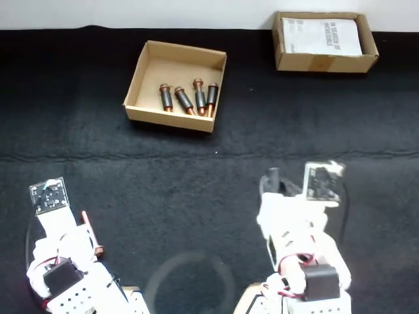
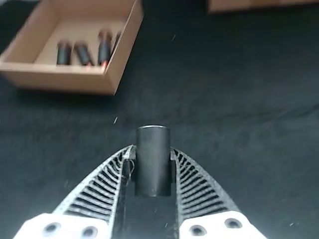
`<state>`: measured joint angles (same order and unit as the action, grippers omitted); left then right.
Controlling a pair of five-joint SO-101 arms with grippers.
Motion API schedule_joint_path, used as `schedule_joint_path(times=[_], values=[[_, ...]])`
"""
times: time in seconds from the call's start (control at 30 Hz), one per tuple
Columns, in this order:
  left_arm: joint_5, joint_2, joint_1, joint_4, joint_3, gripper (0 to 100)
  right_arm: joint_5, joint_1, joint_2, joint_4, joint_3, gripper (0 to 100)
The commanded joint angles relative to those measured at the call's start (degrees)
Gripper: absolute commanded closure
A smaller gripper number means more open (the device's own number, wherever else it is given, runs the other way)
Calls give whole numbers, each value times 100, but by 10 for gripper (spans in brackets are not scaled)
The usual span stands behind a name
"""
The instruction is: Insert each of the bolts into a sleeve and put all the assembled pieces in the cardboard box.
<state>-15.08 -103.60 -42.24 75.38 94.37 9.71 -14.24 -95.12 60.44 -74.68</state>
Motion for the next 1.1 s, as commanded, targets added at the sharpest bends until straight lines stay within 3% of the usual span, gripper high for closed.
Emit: schedule_joint_path(times=[0.0, 0.47, 0.63, 0.97, 1.07], values=[[-9, -4, 48, -220, 31, 990, -44, -356, 778, -57, 303, 991], [-18, -4, 31, -290, 110, 990, -44, -382, 5446, -136, 2624, 991], [-18, -4, 31, -281, 110, 990, -53, -541, 6853, 391, 3160, 991], [44, -4, 84, -325, 92, 990, -53, -664, 8154, 629, 4716, 987], [545, 31, 215, -273, -277, 986, -53, -681, 8409, 620, 5068, 986]])
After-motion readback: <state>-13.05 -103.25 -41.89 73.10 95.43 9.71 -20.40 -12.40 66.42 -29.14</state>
